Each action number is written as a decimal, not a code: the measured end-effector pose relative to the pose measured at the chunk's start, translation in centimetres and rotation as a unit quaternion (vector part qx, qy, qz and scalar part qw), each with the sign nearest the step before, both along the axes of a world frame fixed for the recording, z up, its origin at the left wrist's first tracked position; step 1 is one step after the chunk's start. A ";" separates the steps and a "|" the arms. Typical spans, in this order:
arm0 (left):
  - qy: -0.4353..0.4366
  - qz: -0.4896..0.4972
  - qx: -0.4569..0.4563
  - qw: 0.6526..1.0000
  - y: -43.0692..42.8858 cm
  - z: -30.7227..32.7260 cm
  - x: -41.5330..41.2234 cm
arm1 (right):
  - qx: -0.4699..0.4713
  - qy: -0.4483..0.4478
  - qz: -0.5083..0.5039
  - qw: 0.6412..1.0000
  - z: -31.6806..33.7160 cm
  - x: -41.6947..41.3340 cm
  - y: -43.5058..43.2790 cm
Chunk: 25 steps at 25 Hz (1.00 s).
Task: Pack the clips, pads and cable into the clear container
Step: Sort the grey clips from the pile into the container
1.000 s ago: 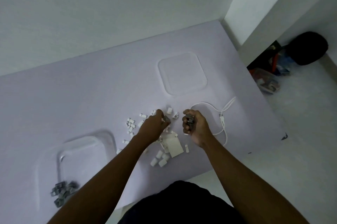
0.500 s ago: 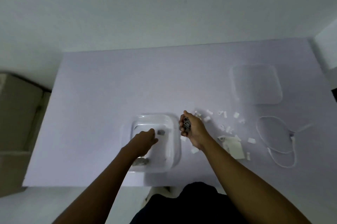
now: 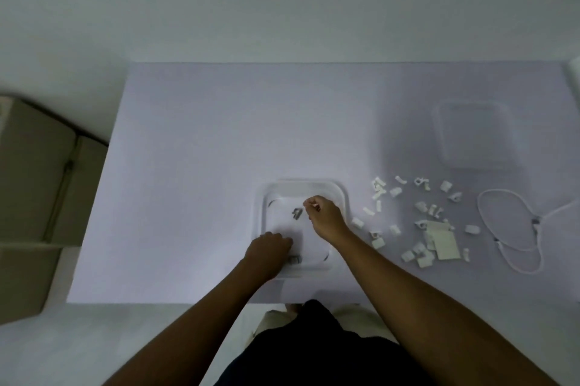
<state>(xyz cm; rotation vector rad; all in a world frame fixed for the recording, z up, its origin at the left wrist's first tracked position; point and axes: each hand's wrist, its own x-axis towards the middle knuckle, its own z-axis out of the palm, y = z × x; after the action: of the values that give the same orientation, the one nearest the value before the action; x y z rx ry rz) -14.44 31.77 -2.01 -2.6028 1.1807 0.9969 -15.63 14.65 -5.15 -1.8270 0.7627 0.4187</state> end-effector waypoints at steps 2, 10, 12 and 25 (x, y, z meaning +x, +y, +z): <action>-0.012 -0.001 -0.016 1.000 0.4 0.2 0.1 | -0.037 0.003 0.042 0.998 -0.9 0.3 0.6; -0.060 0.329 -0.249 0.909 3.7 1.4 3.1 | -0.065 0.017 0.128 0.989 -2.6 -2.2 3.8; 0.011 0.429 -0.221 0.876 4.3 0.6 3.1 | -0.054 0.014 0.110 0.992 -2.5 -3.0 4.9; 0.188 0.515 -0.214 0.808 4.0 -1.3 2.3 | -0.061 -0.012 0.135 0.989 0.1 -5.9 4.7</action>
<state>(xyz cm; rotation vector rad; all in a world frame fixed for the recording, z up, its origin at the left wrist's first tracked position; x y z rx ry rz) -12.12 35.80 -3.30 -3.5821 -0.1979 1.5837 -21.55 19.32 -5.03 -2.0565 0.5347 0.5341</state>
